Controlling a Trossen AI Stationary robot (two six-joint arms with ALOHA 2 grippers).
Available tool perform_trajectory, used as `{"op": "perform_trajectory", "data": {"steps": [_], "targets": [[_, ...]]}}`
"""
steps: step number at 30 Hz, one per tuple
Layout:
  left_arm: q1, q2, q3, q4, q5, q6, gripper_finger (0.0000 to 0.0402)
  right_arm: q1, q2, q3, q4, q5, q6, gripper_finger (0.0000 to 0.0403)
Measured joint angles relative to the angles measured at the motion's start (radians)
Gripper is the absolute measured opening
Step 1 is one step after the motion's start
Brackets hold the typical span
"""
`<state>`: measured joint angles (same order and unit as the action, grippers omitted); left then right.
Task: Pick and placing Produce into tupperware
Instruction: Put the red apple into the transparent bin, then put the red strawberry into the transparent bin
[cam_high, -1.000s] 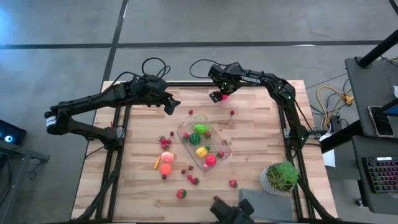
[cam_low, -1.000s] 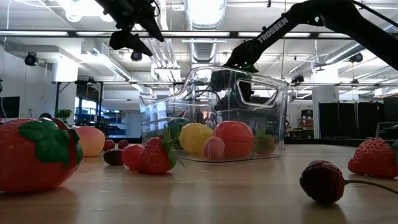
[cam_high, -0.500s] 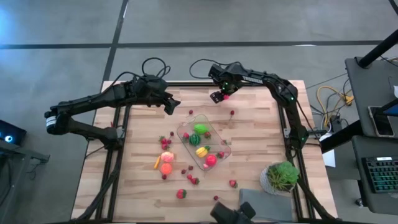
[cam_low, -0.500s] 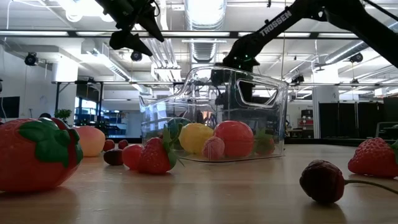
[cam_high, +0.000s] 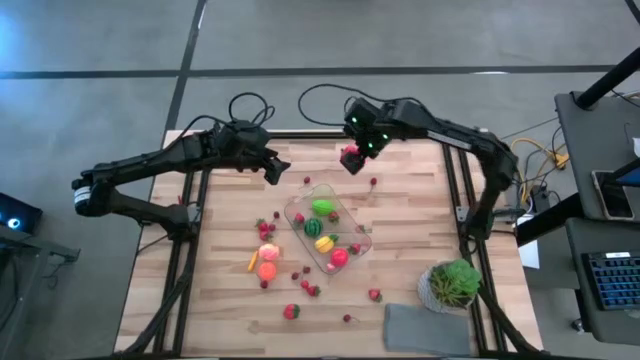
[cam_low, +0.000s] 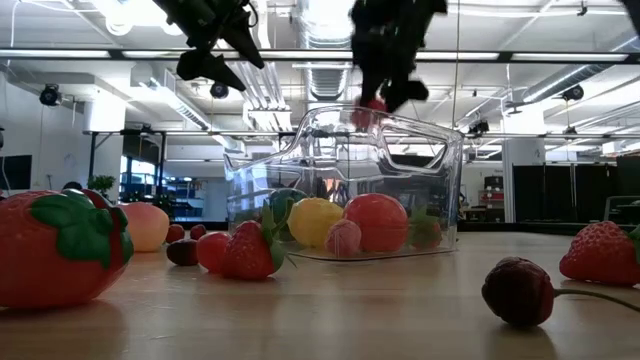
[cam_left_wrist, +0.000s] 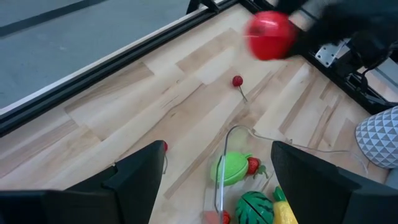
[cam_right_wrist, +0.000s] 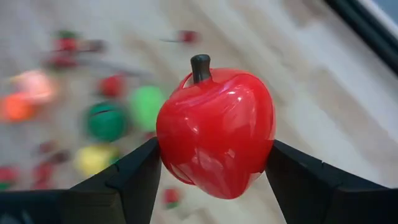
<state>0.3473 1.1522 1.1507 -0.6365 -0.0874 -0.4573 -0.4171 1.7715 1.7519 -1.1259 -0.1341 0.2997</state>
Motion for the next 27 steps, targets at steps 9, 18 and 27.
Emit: {"op": "perform_trajectory", "data": {"steps": [9, 18, 27], "targets": [[-0.004, 0.013, 0.000, -0.002, 0.074, 0.002, 0.0281, 0.242, -0.084, -0.002, 0.017, -0.028, 0.098, 0.0256], [-0.046, -0.031, -0.009, -0.117, 0.085, -0.006, 0.0281, 0.453, -0.015, -0.004, 0.002, 0.131, 0.161, 0.0261], [-0.123, -0.107, -0.145, -0.128, 0.084, -0.122, 0.0281, 0.489, 0.004, 0.006, 0.011, 0.163, 0.270, 0.0316]]}}
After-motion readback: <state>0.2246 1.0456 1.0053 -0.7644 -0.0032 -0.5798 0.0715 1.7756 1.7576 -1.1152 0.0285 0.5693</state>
